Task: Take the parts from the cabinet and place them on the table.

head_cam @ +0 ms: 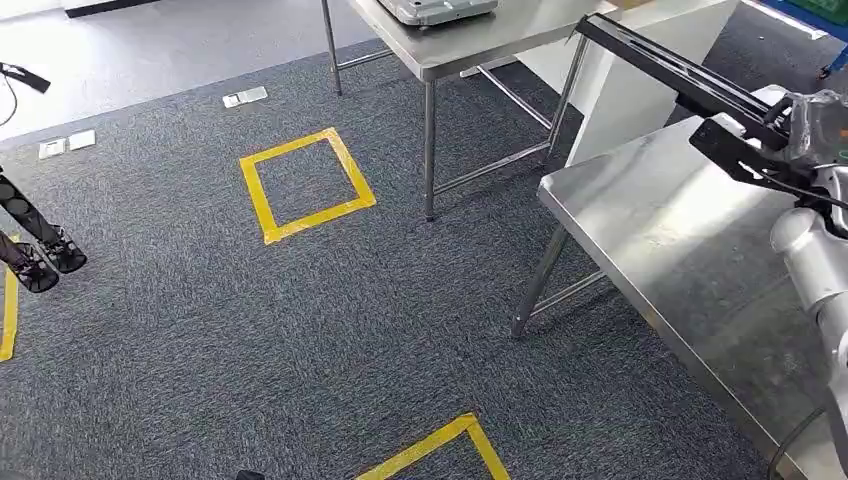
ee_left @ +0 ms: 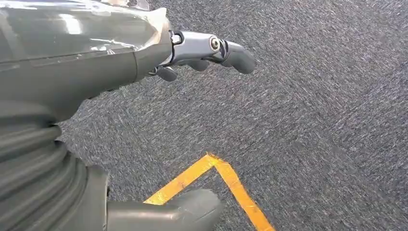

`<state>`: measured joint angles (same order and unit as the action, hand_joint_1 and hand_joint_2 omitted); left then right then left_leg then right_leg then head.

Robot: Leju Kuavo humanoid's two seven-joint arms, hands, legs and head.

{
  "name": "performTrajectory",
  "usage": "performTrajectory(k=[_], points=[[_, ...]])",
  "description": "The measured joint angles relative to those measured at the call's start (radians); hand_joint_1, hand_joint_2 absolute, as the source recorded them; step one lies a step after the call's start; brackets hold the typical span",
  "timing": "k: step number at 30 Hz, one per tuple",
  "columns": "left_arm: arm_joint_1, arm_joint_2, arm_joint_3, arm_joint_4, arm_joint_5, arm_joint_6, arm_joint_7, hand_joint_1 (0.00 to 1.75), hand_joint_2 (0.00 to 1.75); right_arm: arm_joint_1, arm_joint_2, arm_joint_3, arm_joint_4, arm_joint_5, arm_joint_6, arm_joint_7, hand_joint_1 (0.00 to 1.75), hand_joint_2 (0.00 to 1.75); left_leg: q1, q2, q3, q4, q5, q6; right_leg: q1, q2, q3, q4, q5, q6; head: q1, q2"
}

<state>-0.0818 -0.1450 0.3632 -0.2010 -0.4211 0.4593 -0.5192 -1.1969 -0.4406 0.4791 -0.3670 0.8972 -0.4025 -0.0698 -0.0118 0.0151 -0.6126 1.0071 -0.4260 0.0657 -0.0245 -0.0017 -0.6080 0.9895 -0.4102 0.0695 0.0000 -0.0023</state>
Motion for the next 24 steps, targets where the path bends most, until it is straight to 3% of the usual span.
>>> performTrajectory(k=[1, 2, 4, 5, 6, 8, 10, 11, 12, 13, 14, 17, 20, 23, 24], points=[[0.000, -0.003, 0.000, 0.000, -0.002, 0.000, 0.001, 0.00, 1.75, 0.002, -0.004, -0.002, 0.000, 0.000, -0.001, 0.000, 1.69, 1.75, 0.007, 0.004, 0.009, -0.014, 0.010, 0.003, -0.007, -0.001, -0.012, 0.015, -0.013, -0.002, 0.000, 0.000], [-0.001, -0.003, -0.001, 0.000, -0.003, 0.000, 0.001, 0.00, 1.75, 0.000, -0.007, -0.003, 0.000, 0.001, -0.002, 0.000, 1.69, 1.75, 0.009, 0.004, 0.009, -0.017, 0.013, 0.009, -0.005, 0.001, -0.029, 0.058, -0.042, -0.008, 0.004, 0.000], [-0.001, -0.004, -0.001, 0.000, -0.004, 0.000, 0.002, 0.00, 1.75, 0.003, -0.013, -0.005, 0.001, 0.001, -0.006, 0.000, 1.69, 1.75, 0.011, 0.005, 0.008, -0.017, 0.014, 0.010, -0.007, 0.002, -0.102, 0.220, -0.111, -0.014, 0.003, 0.000], [0.000, -0.005, -0.002, 0.000, -0.004, 0.000, 0.003, 0.00, 1.75, 0.007, -0.014, -0.005, 0.002, 0.001, -0.007, 0.000, 1.69, 1.75, 0.011, 0.005, 0.007, -0.017, 0.014, 0.010, -0.006, 0.002, -0.132, 0.289, -0.131, -0.010, 0.002, 0.000], [0.000, -0.006, -0.003, 0.000, -0.004, 0.000, 0.004, 0.00, 1.75, 0.012, -0.014, -0.006, 0.003, 0.001, -0.007, 0.000, 1.69, 1.75, 0.011, 0.005, 0.007, -0.017, 0.014, 0.009, -0.008, 0.002, -0.141, 0.310, -0.131, -0.005, 0.002, 0.000], [0.000, -0.006, -0.006, 0.000, -0.004, 0.000, 0.004, 0.00, 1.75, 0.017, -0.014, -0.006, 0.005, 0.006, -0.007, 0.002, 1.69, 1.75, 0.016, 0.005, 0.006, -0.014, 0.014, 0.004, -0.016, 0.001, -0.091, 0.216, -0.090, 0.016, 0.003, 0.000], [0.000, -0.007, -0.006, 0.000, -0.004, 0.000, 0.004, 0.00, 1.75, 0.015, -0.013, -0.006, 0.005, 0.010, -0.006, 0.003, 1.69, 1.75, 0.023, 0.004, 0.001, 0.001, 0.007, -0.012, -0.031, -0.007, 0.007, 0.033, -0.028, 0.044, 0.003, 0.000], [-0.001, -0.002, -0.006, 0.000, -0.004, 0.000, 0.005, 0.00, 1.75, 0.014, -0.012, -0.006, 0.005, 0.011, -0.007, 0.005, 1.69, 1.75, 0.013, 0.002, -0.007, 0.008, 0.002, -0.025, -0.017, -0.001, 0.017, 0.033, -0.038, 0.040, 0.006, 0.000], [0.000, -0.003, -0.006, 0.000, -0.004, 0.001, 0.005, 0.00, 1.75, 0.016, -0.011, -0.007, 0.005, 0.012, -0.007, 0.006, 1.69, 1.75, 0.015, 0.002, -0.009, 0.018, 0.000, -0.027, -0.018, 0.008, 0.011, 0.022, -0.034, 0.016, 0.001, 0.000], [0.000, -0.003, -0.006, 0.000, -0.004, 0.002, 0.004, 0.00, 1.75, 0.019, -0.010, -0.007, 0.005, 0.015, -0.007, 0.007, 1.69, 1.75, 0.013, 0.000, -0.013, 0.016, -0.003, -0.025, -0.026, 0.005, 0.014, 0.022, -0.032, 0.004, -0.006, 0.000], [0.001, -0.003, -0.006, 0.000, -0.004, 0.003, 0.005, 0.00, 1.75, 0.019, -0.008, -0.007, 0.006, 0.019, -0.007, 0.012, 1.69, 1.75, 0.014, -0.001, -0.016, 0.013, 0.006, -0.011, -0.024, 0.005, 0.012, 0.023, -0.030, 0.004, -0.005, 0.000], [0.001, -0.003, -0.006, 0.000, -0.004, 0.003, 0.005, 0.00, 1.75, 0.017, -0.003, -0.007, 0.006, 0.022, -0.007, 0.012, 1.69, 1.75, 0.015, 0.000, -0.012, 0.005, 0.013, 0.001, -0.020, 0.010, 0.008, 0.023, -0.027, -0.003, -0.009, 0.000], [0.001, -0.003, -0.006, 0.000, -0.004, 0.003, 0.004, 0.00, 1.75, 0.017, -0.001, -0.008, 0.006, 0.027, -0.007, 0.014, 1.69, 1.75, 0.017, 0.000, -0.011, 0.001, 0.017, 0.008, -0.014, 0.010, 0.007, 0.023, -0.026, -0.009, -0.008, 0.000], [0.001, -0.003, -0.006, 0.000, -0.004, 0.003, 0.004, 0.00, 1.75, 0.016, 0.001, -0.008, 0.006, 0.029, -0.007, 0.014, 1.69, 1.75, 0.021, 0.000, -0.011, -0.001, 0.018, 0.006, -0.009, 0.009, 0.006, 0.023, -0.026, -0.011, -0.008, 0.000], [0.001, -0.003, -0.006, 0.000, -0.004, 0.003, 0.004, 0.00, 1.75, 0.016, 0.002, -0.008, 0.006, 0.029, -0.007, 0.014, 1.69, 1.75, 0.022, 0.000, -0.011, -0.001, 0.018, 0.003, -0.007, 0.009, 0.006, 0.023, -0.027, -0.017, -0.008, 0.000]])
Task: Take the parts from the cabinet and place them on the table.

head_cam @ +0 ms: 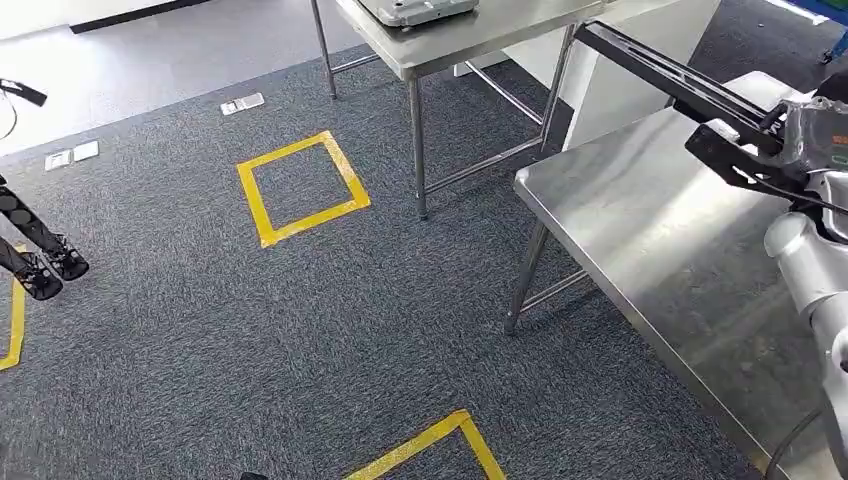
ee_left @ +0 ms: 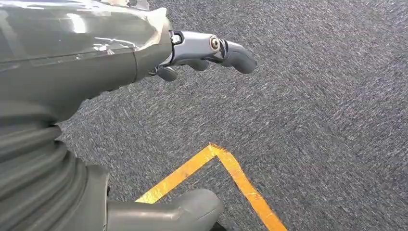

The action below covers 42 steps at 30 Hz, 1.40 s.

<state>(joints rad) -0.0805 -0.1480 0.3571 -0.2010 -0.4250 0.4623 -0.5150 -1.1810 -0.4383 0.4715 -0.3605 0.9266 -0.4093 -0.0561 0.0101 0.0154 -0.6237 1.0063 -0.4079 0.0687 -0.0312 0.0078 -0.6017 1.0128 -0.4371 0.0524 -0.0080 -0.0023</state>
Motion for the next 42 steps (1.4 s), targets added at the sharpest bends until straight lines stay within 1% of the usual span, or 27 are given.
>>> performTrajectory(k=[1, 5, 6, 8, 14, 17, 22, 36, 37, 38, 39, 40, 41, 42], points=[[0.000, 0.000, 0.000, 0.000, 0.000, 0.000, 0.000, 0.00, 1.75, -0.001, 0.001, 0.000, 0.000, 0.001, 0.000, 0.000, 1.69, 1.75, 0.000, 0.000, 0.000, 0.000, 0.001, -0.005, 0.001, 0.000, 0.000, 0.000, 0.000, 0.000, 0.000, 0.000], [0.000, -0.002, 0.000, 0.000, 0.000, 0.000, 0.000, 0.00, 1.75, -0.005, 0.003, -0.001, 0.000, 0.010, -0.001, 0.000, 1.69, 1.75, 0.002, 0.000, 0.000, -0.001, 0.000, -0.043, 0.004, 0.000, -0.003, 0.001, 0.000, 0.000, 0.000, 0.000], [0.000, -0.002, 0.000, 0.000, 0.000, 0.000, 0.000, 0.00, 1.75, -0.006, 0.004, -0.001, 0.000, 0.011, -0.001, 0.000, 1.69, 1.75, 0.002, 0.000, -0.001, -0.001, 0.000, -0.047, 0.006, 0.000, -0.004, 0.001, 0.000, 0.000, 0.000, 0.000], [0.000, -0.002, 0.000, 0.000, -0.002, 0.000, 0.000, 0.00, 1.75, -0.010, 0.004, -0.001, 0.000, 0.014, -0.002, 0.000, 1.69, 1.75, -0.001, 0.000, -0.001, -0.001, -0.001, -0.048, 0.006, -0.001, -0.004, 0.001, 0.000, 0.000, 0.000, 0.000], [0.000, -0.003, 0.000, 0.000, -0.002, 0.001, 0.000, 0.00, 1.75, -0.016, 0.006, -0.001, 0.000, 0.016, -0.002, 0.000, 1.69, 1.75, -0.013, -0.001, -0.005, 0.001, 0.000, -0.047, 0.005, -0.002, -0.004, 0.001, 0.001, 0.001, 0.001, 0.000], [0.000, -0.003, 0.001, 0.000, -0.002, 0.002, -0.001, 0.00, 1.75, -0.016, 0.007, -0.001, 0.000, 0.016, -0.002, 0.000, 1.69, 1.75, -0.015, -0.001, -0.007, 0.004, 0.000, -0.045, 0.003, -0.003, -0.004, 0.001, 0.001, 0.001, 0.001, 0.000], [0.000, -0.003, 0.001, 0.000, -0.003, 0.011, -0.005, 0.00, 1.75, -0.016, 0.009, -0.003, 0.000, 0.017, -0.002, -0.002, 1.69, 1.75, -0.017, -0.002, -0.010, 0.008, -0.002, -0.042, 0.002, -0.005, -0.004, 0.001, 0.001, 0.001, 0.001, 0.000], [0.000, -0.003, 0.001, 0.000, -0.014, 0.021, -0.005, 0.00, 1.75, -0.015, 0.018, -0.029, 0.001, 0.008, 0.012, -0.014, 1.69, 1.75, -0.018, -0.002, -0.011, 0.010, -0.002, -0.040, 0.001, -0.006, -0.004, 0.000, 0.001, 0.002, 0.000, 0.000], [0.000, 0.000, 0.001, 0.000, -0.015, 0.021, -0.005, 0.00, 1.75, -0.017, 0.018, -0.031, 0.001, 0.008, 0.014, -0.014, 1.69, 1.75, -0.020, -0.002, -0.009, 0.011, -0.005, -0.032, -0.026, -0.006, 0.003, -0.016, 0.011, 0.017, -0.003, 0.000], [0.000, -0.003, 0.002, 0.000, -0.016, 0.022, -0.005, 0.00, 1.75, -0.015, 0.019, -0.034, 0.000, 0.010, 0.014, -0.014, 1.69, 1.75, -0.018, 0.000, 0.008, -0.022, 0.008, -0.015, -0.005, -0.005, 0.016, -0.041, 0.018, 0.025, -0.004, 0.000], [0.001, -0.004, 0.002, 0.000, -0.017, 0.022, -0.005, 0.00, 1.75, -0.013, 0.016, -0.038, 0.000, 0.010, 0.014, -0.014, 1.69, 1.75, -0.003, 0.007, 0.035, -0.067, 0.029, -0.011, -0.005, -0.009, 0.014, -0.034, 0.014, 0.020, 0.000, 0.000], [0.000, -0.005, 0.002, 0.000, -0.019, 0.022, -0.005, 0.00, 1.75, -0.016, 0.014, -0.040, 0.000, 0.011, 0.014, -0.016, 1.69, 1.75, -0.003, 0.009, 0.045, -0.086, 0.036, -0.006, -0.005, -0.008, -0.002, -0.006, -0.004, 0.019, 0.001, 0.000], [-0.002, -0.005, 0.002, 0.000, -0.019, 0.022, -0.005, 0.00, 1.75, -0.023, 0.013, -0.043, 0.000, 0.011, 0.014, -0.017, 1.69, 1.75, 0.001, 0.013, 0.046, -0.088, 0.041, -0.003, -0.006, -0.008, -0.036, 0.067, -0.039, 0.014, 0.003, 0.000], [-0.002, -0.005, 0.002, 0.000, -0.020, 0.022, -0.005, 0.00, 1.75, -0.023, 0.012, -0.044, 0.001, 0.011, 0.015, -0.017, 1.69, 1.75, 0.001, 0.014, 0.045, -0.088, 0.041, -0.003, -0.007, -0.006, -0.069, 0.138, -0.066, 0.015, 0.004, 0.000]])
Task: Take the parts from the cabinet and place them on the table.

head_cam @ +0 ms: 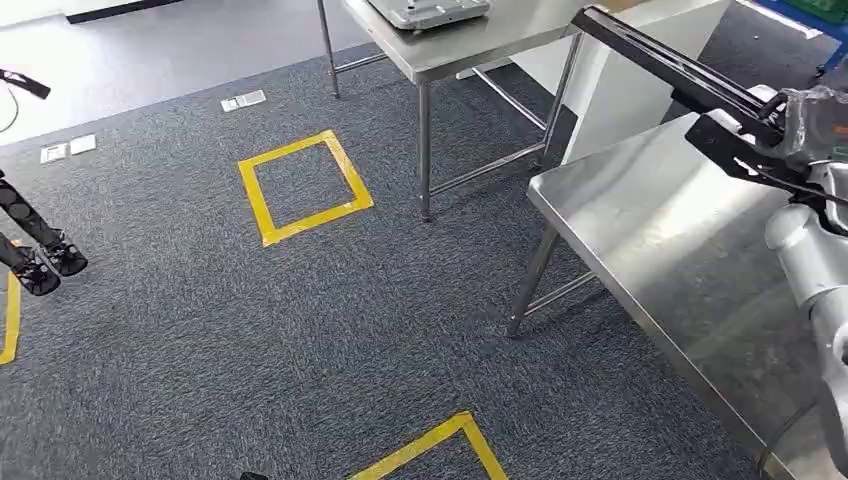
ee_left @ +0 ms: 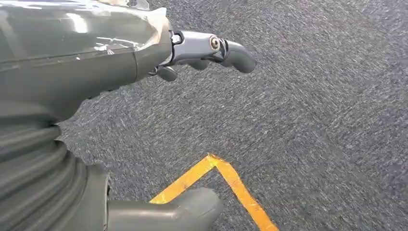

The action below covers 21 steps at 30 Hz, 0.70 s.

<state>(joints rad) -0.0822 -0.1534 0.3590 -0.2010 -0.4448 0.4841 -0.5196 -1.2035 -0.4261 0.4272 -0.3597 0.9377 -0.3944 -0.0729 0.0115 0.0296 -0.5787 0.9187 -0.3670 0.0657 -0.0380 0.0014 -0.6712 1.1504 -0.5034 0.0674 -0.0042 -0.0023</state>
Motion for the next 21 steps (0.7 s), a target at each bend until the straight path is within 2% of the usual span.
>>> performTrajectory(k=[1, 2, 3, 4, 5, 6, 7, 8, 9, 10, 11, 12, 13, 14, 15, 16, 17, 18, 19, 21], points=[[0.000, -0.003, 0.000, 0.000, 0.000, 0.000, 0.001, 0.00, 1.75, 0.004, -0.003, -0.001, 0.001, 0.000, 0.000, 0.000, 1.69, 1.75, 0.000, 0.001, 0.000, 0.000, -0.001, -0.001, -0.002, 0.000, -0.034, 0.067, -0.021, 0.004, 0.000, 0.000], [0.001, -0.003, 0.000, 0.000, 0.000, 0.000, 0.001, 0.00, 1.75, 0.010, -0.005, -0.002, 0.003, 0.000, 0.000, 0.000, 1.69, 1.75, 0.002, 0.002, -0.001, 0.001, -0.001, -0.003, -0.008, 0.000, -0.053, 0.101, -0.022, 0.013, 0.000, 0.000], [0.002, -0.004, 0.001, 0.000, 0.000, 0.000, 0.001, 0.00, 1.75, 0.016, -0.005, -0.002, 0.005, 0.001, 0.000, 0.000, 1.69, 1.75, 0.007, 0.003, -0.003, 0.004, -0.003, -0.008, -0.014, -0.001, -0.047, 0.084, -0.011, 0.023, 0.000, 0.000], [0.002, -0.005, 0.001, 0.000, 0.000, 0.000, 0.001, 0.00, 1.75, 0.020, -0.005, -0.002, 0.006, 0.002, 0.000, 0.000, 1.69, 1.75, 0.012, 0.004, -0.006, 0.010, -0.006, -0.017, -0.022, -0.003, -0.025, 0.038, 0.012, 0.038, -0.001, 0.000], [0.002, -0.005, 0.001, 0.000, -0.001, -0.001, 0.001, 0.00, 1.75, 0.021, -0.005, -0.002, 0.006, 0.004, 0.000, 0.000, 1.69, 1.75, 0.021, 0.007, -0.014, 0.029, -0.014, -0.031, -0.033, -0.010, 0.019, -0.052, 0.050, 0.061, 0.000, 0.000], [0.002, -0.004, 0.001, 0.000, -0.001, -0.001, 0.001, 0.00, 1.75, 0.021, -0.004, -0.002, 0.006, 0.004, 0.000, 0.000, 1.69, 1.75, 0.028, 0.009, -0.030, 0.064, -0.029, -0.051, -0.047, -0.033, 0.063, -0.146, 0.074, 0.085, 0.000, 0.000], [0.001, 0.011, 0.001, -0.001, -0.001, -0.001, 0.002, 0.00, 1.75, 0.021, -0.002, -0.002, 0.010, 0.004, 0.000, 0.000, 1.69, 1.75, 0.019, 0.011, -0.045, 0.083, -0.042, -0.068, -0.032, -0.039, 0.049, -0.108, 0.063, 0.087, 0.005, 0.000], [0.003, 0.001, 0.001, 0.000, -0.003, 0.000, 0.002, 0.00, 1.75, 0.027, -0.002, -0.002, 0.010, 0.005, 0.001, 0.000, 1.69, 1.75, 0.024, 0.012, -0.051, 0.112, -0.054, -0.075, -0.031, -0.021, 0.048, -0.109, 0.059, 0.047, 0.004, 0.000], [0.003, 0.002, 0.001, 0.000, -0.003, 0.000, 0.001, 0.00, 1.75, 0.031, -0.001, -0.002, 0.010, 0.007, 0.001, 0.001, 1.69, 1.75, 0.023, 0.013, -0.052, 0.104, -0.053, -0.075, -0.032, -0.019, 0.046, -0.103, 0.056, 0.030, -0.004, 0.000], [0.004, 0.001, 0.001, 0.000, -0.003, 0.000, 0.002, 0.00, 1.75, 0.033, 0.000, -0.002, 0.011, 0.010, 0.001, 0.003, 1.69, 1.75, 0.025, 0.018, -0.051, 0.105, -0.050, -0.079, -0.025, -0.015, 0.040, -0.095, 0.056, 0.019, -0.005, 0.000], [0.005, 0.000, 0.001, 0.000, -0.002, 0.000, 0.001, 0.00, 1.75, 0.031, 0.000, -0.002, 0.011, 0.011, 0.001, 0.003, 1.69, 1.75, 0.032, 0.025, -0.051, 0.106, -0.053, -0.084, -0.027, -0.005, 0.035, -0.095, 0.059, 0.010, -0.009, 0.000], [0.004, -0.001, 0.001, 0.000, -0.002, 0.000, 0.001, 0.00, 1.75, 0.030, 0.003, -0.002, 0.008, 0.012, 0.001, 0.003, 1.69, 1.75, 0.035, 0.022, -0.052, 0.114, -0.064, -0.088, -0.022, 0.000, 0.036, -0.096, 0.060, 0.001, -0.010, 0.000], [0.002, -0.001, 0.001, 0.000, -0.002, 0.000, 0.001, 0.00, 1.75, 0.027, 0.003, -0.002, 0.007, 0.013, 0.001, 0.003, 1.69, 1.75, 0.037, 0.004, -0.068, 0.150, -0.096, -0.082, -0.020, 0.003, 0.036, -0.095, 0.061, -0.006, -0.011, 0.000], [0.002, -0.001, 0.001, 0.000, -0.002, 0.000, 0.001, 0.00, 1.75, 0.025, 0.003, -0.002, 0.006, 0.013, 0.001, 0.003, 1.69, 1.75, 0.034, -0.008, -0.097, 0.216, -0.134, -0.077, -0.018, 0.009, 0.036, -0.096, 0.061, -0.008, -0.013, 0.000], [0.003, -0.002, 0.001, 0.000, -0.002, 0.000, 0.001, 0.00, 1.75, 0.024, 0.005, -0.003, 0.006, 0.013, 0.001, 0.003, 1.69, 1.75, 0.029, -0.016, -0.140, 0.306, -0.174, -0.072, -0.013, 0.014, 0.036, -0.096, 0.062, -0.009, -0.013, 0.000], [0.004, -0.002, 0.001, 0.000, -0.002, 0.000, 0.001, 0.00, 1.75, 0.025, 0.006, -0.003, 0.006, 0.012, 0.001, 0.003, 1.69, 1.75, 0.023, -0.021, -0.183, 0.393, -0.204, -0.065, -0.007, 0.020, 0.035, -0.096, 0.062, -0.014, -0.013, 0.000], [0.004, -0.002, 0.001, 0.000, -0.002, 0.000, 0.001, 0.00, 1.75, 0.026, 0.007, -0.002, 0.007, 0.012, 0.001, 0.003, 1.69, 1.75, 0.016, -0.023, -0.209, 0.439, -0.212, -0.057, -0.001, 0.027, 0.034, -0.096, 0.062, -0.015, -0.013, 0.000], [0.004, -0.002, 0.001, 0.000, -0.002, 0.000, 0.001, 0.00, 1.75, 0.026, 0.009, -0.002, 0.007, 0.013, 0.001, 0.003, 1.69, 1.75, 0.009, -0.025, -0.210, 0.434, -0.199, -0.047, 0.004, 0.033, 0.034, -0.097, 0.064, -0.018, -0.013, 0.000], [0.004, -0.002, 0.001, 0.000, -0.002, 0.000, 0.001, 0.00, 1.75, 0.026, 0.011, -0.002, 0.007, 0.013, 0.001, 0.003, 1.69, 1.75, 0.000, -0.030, -0.192, 0.390, -0.169, -0.033, 0.007, 0.040, 0.034, -0.097, 0.063, -0.019, -0.014, 0.000], [0.004, -0.001, 0.001, 0.000, -0.002, 0.000, 0.001, 0.00, 1.75, 0.026, 0.011, -0.002, 0.007, 0.013, 0.001, 0.003, 1.69, 1.75, -0.024, -0.049, -0.101, 0.213, -0.089, 0.004, 0.009, 0.054, 0.034, -0.099, 0.066, -0.022, -0.013, 0.000]])
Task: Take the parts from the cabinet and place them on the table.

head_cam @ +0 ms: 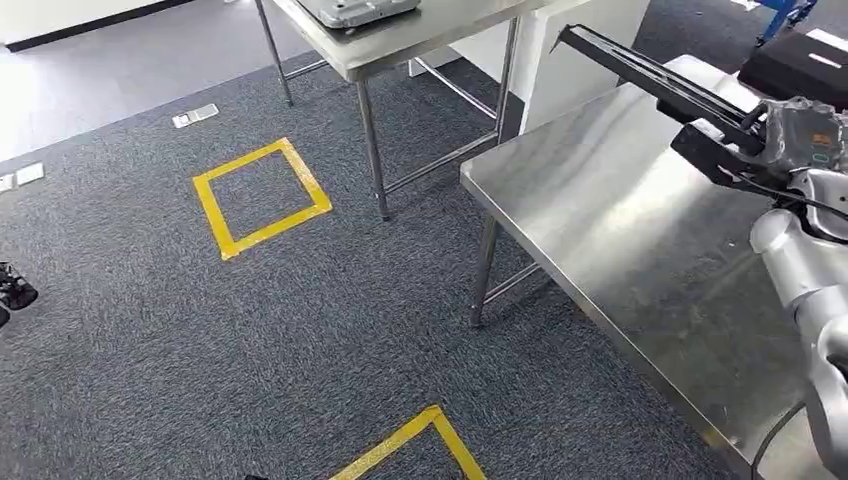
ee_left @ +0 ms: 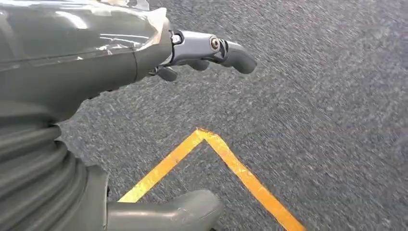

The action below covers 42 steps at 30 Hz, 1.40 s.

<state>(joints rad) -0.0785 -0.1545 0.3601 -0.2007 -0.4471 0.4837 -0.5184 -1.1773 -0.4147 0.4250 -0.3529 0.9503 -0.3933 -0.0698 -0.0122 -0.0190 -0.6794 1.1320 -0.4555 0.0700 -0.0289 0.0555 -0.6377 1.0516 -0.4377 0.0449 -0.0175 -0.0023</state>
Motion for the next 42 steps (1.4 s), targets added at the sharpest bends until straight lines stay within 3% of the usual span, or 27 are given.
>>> performTrajectory(k=[1, 2, 5, 6, 7, 10, 11, 12, 14, 15, 16, 17, 18, 21, 22, 24, 26, 27, 28, 31, 32, 33, 36, 37, 38, 40, 42], points=[[0.000, 0.002, 0.000, 0.000, 0.000, 0.000, 0.000, 0.00, 1.75, 0.001, 0.001, 0.000, 0.000, 0.000, 0.000, 0.000, 1.69, 1.75, -0.012, -0.026, 0.036, -0.073, 0.010, 0.020, -0.003, 0.003, 0.001, 0.000, 0.000, 0.000, 0.000, 0.000], [0.000, 0.003, 0.000, 0.000, 0.000, 0.000, 0.000, 0.00, 1.75, 0.002, 0.001, 0.000, 0.001, 0.000, 0.001, 0.000, 1.69, 1.75, -0.012, -0.012, 0.042, -0.074, 0.010, 0.019, 0.007, 0.007, 0.000, -0.003, 0.001, 0.001, 0.001, 0.000], [0.000, 0.003, 0.000, 0.000, 0.003, 0.000, -0.001, 0.00, 1.75, 0.003, -0.002, -0.001, 0.002, 0.004, 0.007, 0.000, 1.69, 1.75, -0.019, 0.003, 0.046, -0.086, 0.016, 0.019, 0.001, 0.016, 0.003, -0.015, 0.008, 0.010, -0.005, 0.000], [-0.001, 0.003, 0.001, 0.000, 0.003, 0.001, -0.001, 0.00, 1.75, 0.003, -0.003, -0.001, 0.002, 0.004, 0.012, 0.000, 1.69, 1.75, -0.005, 0.015, 0.060, -0.113, 0.031, 0.017, 0.010, 0.009, -0.005, -0.012, 0.006, 0.010, -0.003, 0.000], [-0.002, 0.001, 0.001, 0.000, 0.003, 0.002, -0.002, 0.00, 1.75, 0.002, -0.004, -0.003, 0.002, 0.004, 0.013, 0.000, 1.69, 1.75, -0.009, 0.017, 0.066, -0.129, 0.039, 0.011, 0.009, -0.020, -0.012, 0.005, -0.007, 0.008, -0.002, 0.000], [0.000, -0.002, 0.003, 0.000, 0.003, 0.002, -0.002, 0.00, 1.75, -0.004, 0.000, -0.004, 0.002, 0.013, 0.013, 0.001, 1.69, 1.75, -0.009, 0.030, 0.064, -0.130, 0.042, 0.017, 0.009, -0.039, -0.095, 0.195, -0.098, 0.000, -0.004, 0.000], [0.000, -0.002, 0.004, 0.000, 0.003, 0.002, -0.002, 0.00, 1.75, -0.002, 0.000, -0.004, 0.003, 0.013, 0.013, 0.002, 1.69, 1.75, -0.009, 0.035, 0.062, -0.130, 0.042, 0.016, 0.008, -0.040, -0.120, 0.252, -0.114, 0.005, -0.002, 0.000], [0.000, -0.003, 0.004, 0.000, 0.003, 0.002, -0.003, 0.00, 1.75, -0.001, 0.001, -0.004, 0.004, 0.015, 0.013, 0.002, 1.69, 1.75, -0.008, 0.040, 0.061, -0.129, 0.041, 0.016, 0.006, -0.042, -0.123, 0.258, -0.107, 0.013, -0.002, 0.000], [0.000, -0.006, 0.005, 0.000, 0.003, 0.002, -0.003, 0.00, 1.75, -0.002, 0.003, -0.004, 0.004, 0.021, 0.015, 0.002, 1.69, 1.75, -0.007, 0.050, 0.061, -0.125, 0.040, 0.014, 0.001, -0.052, -0.058, 0.140, -0.056, 0.036, -0.002, 0.000], [0.000, -0.006, 0.005, 0.000, 0.003, 0.002, -0.004, 0.00, 1.75, -0.004, 0.003, -0.004, 0.004, 0.021, 0.016, 0.002, 1.69, 1.75, -0.006, 0.054, 0.060, -0.120, 0.036, 0.009, -0.002, -0.068, -0.008, 0.049, -0.024, 0.047, -0.002, 0.000], [0.000, -0.006, 0.005, 0.000, 0.003, 0.002, -0.005, 0.00, 1.75, -0.008, 0.005, -0.004, 0.004, 0.022, 0.016, 0.002, 1.69, 1.75, -0.006, 0.059, 0.058, -0.112, 0.032, 0.002, -0.003, -0.097, 0.026, -0.024, -0.014, 0.050, -0.002, 0.000], [0.000, -0.005, 0.006, 0.000, 0.006, 0.003, -0.005, 0.00, 1.75, -0.012, 0.008, -0.004, 0.004, 0.023, 0.018, 0.002, 1.69, 1.75, -0.016, 0.063, 0.052, -0.105, 0.027, -0.005, 0.010, -0.096, 0.037, -0.025, -0.014, 0.037, -0.002, 0.000], [0.001, -0.005, 0.006, 0.000, 0.006, 0.003, -0.006, 0.00, 1.75, -0.014, 0.008, -0.005, 0.004, 0.022, 0.019, 0.002, 1.69, 1.75, -0.017, 0.068, 0.052, -0.102, 0.025, -0.007, 0.010, -0.079, 0.030, -0.027, -0.010, 0.018, -0.005, 0.000], [0.003, -0.005, 0.008, 0.000, 0.008, 0.003, -0.006, 0.00, 1.75, -0.013, 0.014, -0.005, 0.005, 0.025, 0.019, 0.005, 1.69, 1.75, -0.012, 0.083, 0.047, -0.096, 0.023, -0.011, 0.001, -0.062, 0.029, -0.028, -0.003, -0.001, -0.005, 0.000], [0.003, -0.005, 0.008, 0.000, 0.008, 0.003, -0.007, 0.00, 1.75, -0.015, 0.015, -0.005, 0.004, 0.027, 0.019, 0.005, 1.69, 1.75, -0.006, 0.058, 0.041, -0.079, 0.007, -0.023, -0.002, -0.056, 0.030, -0.029, -0.001, -0.004, -0.005, 0.000], [0.004, -0.005, 0.008, 0.000, 0.008, 0.005, -0.008, 0.00, 1.75, -0.019, 0.022, -0.005, 0.004, 0.028, 0.020, 0.007, 1.69, 1.75, 0.001, 0.026, -0.010, 0.041, -0.071, -0.038, -0.002, -0.050, 0.029, -0.028, 0.001, -0.019, -0.006, 0.000], [0.008, -0.005, 0.010, 0.000, 0.008, 0.006, -0.008, 0.00, 1.75, -0.019, 0.027, -0.005, 0.004, 0.032, 0.022, 0.009, 1.69, 1.75, 0.010, 0.022, -0.077, 0.189, -0.127, -0.047, -0.001, -0.037, 0.029, -0.028, 0.001, -0.019, -0.005, 0.000], [0.009, -0.005, 0.012, 0.000, 0.008, 0.006, -0.008, 0.00, 1.75, -0.020, 0.029, -0.005, 0.004, 0.033, 0.023, 0.011, 1.69, 1.75, 0.014, 0.022, -0.088, 0.210, -0.125, -0.048, -0.001, -0.029, 0.029, -0.028, 0.001, -0.019, -0.006, 0.000], [0.008, -0.005, 0.014, 0.000, 0.008, 0.006, -0.008, 0.00, 1.75, -0.020, 0.032, -0.005, 0.004, 0.035, 0.025, 0.012, 1.69, 1.75, 0.016, 0.021, -0.078, 0.186, -0.102, -0.047, -0.001, -0.022, 0.029, -0.028, 0.001, -0.019, -0.006, 0.000], [0.008, -0.005, 0.016, 0.000, 0.008, 0.009, -0.009, 0.00, 1.75, -0.024, 0.035, -0.005, 0.004, 0.037, 0.031, 0.015, 1.69, 1.75, 0.023, 0.002, 0.028, -0.024, 0.006, -0.039, -0.004, -0.005, 0.032, -0.028, 0.002, -0.018, -0.006, 0.000], [0.008, -0.005, 0.016, 0.000, 0.008, 0.009, -0.010, 0.00, 1.75, -0.025, 0.036, -0.005, 0.004, 0.037, 0.031, 0.015, 1.69, 1.75, 0.024, -0.010, 0.045, -0.057, 0.017, -0.038, -0.005, -0.003, 0.032, -0.028, 0.002, -0.017, -0.006, 0.000], [0.008, -0.005, 0.017, 0.000, 0.008, 0.009, -0.009, 0.00, 1.75, -0.028, 0.038, -0.005, 0.004, 0.037, 0.031, 0.015, 1.69, 1.75, 0.025, -0.035, 0.061, -0.086, 0.006, -0.040, 0.001, 0.000, 0.026, -0.028, 0.003, -0.014, -0.005, 0.000], [0.009, -0.005, 0.019, 0.000, 0.008, 0.010, -0.010, 0.00, 1.75, -0.030, 0.037, -0.005, 0.004, 0.037, 0.032, 0.018, 1.69, 1.75, 0.009, -0.013, 0.055, -0.086, 0.010, -0.032, -0.004, 0.015, 0.019, -0.036, 0.012, 0.005, -0.005, 0.000], [0.008, -0.005, 0.019, 0.000, 0.009, 0.011, -0.011, 0.00, 1.75, -0.031, 0.036, -0.005, 0.004, 0.037, 0.032, 0.018, 1.69, 1.75, 0.007, -0.006, 0.058, -0.098, 0.016, -0.021, -0.001, 0.019, 0.019, -0.040, 0.014, 0.014, -0.004, 0.000], [0.008, -0.005, 0.019, 0.000, 0.009, 0.011, -0.011, 0.00, 1.75, -0.030, 0.034, -0.005, 0.004, 0.038, 0.032, 0.018, 1.69, 1.75, 0.013, 0.007, 0.066, -0.114, 0.028, -0.008, -0.002, 0.002, 0.009, -0.027, 0.005, 0.015, -0.005, 0.000], [0.008, -0.005, 0.019, 0.000, 0.009, 0.012, -0.012, 0.00, 1.75, -0.033, 0.034, -0.005, 0.005, 0.044, 0.033, 0.021, 1.69, 1.75, 0.008, 0.016, 0.066, -0.121, 0.034, 0.005, 0.005, -0.036, -0.038, 0.078, -0.053, 0.000, 0.000, 0.000], [0.008, -0.006, 0.020, 0.000, 0.009, 0.011, -0.013, 0.00, 1.75, -0.033, 0.034, -0.004, 0.006, 0.057, 0.037, 0.033, 1.69, 1.75, 0.004, 0.027, 0.064, -0.121, 0.033, 0.007, 0.008, -0.039, -0.105, 0.223, -0.107, -0.003, 0.001, 0.000]])
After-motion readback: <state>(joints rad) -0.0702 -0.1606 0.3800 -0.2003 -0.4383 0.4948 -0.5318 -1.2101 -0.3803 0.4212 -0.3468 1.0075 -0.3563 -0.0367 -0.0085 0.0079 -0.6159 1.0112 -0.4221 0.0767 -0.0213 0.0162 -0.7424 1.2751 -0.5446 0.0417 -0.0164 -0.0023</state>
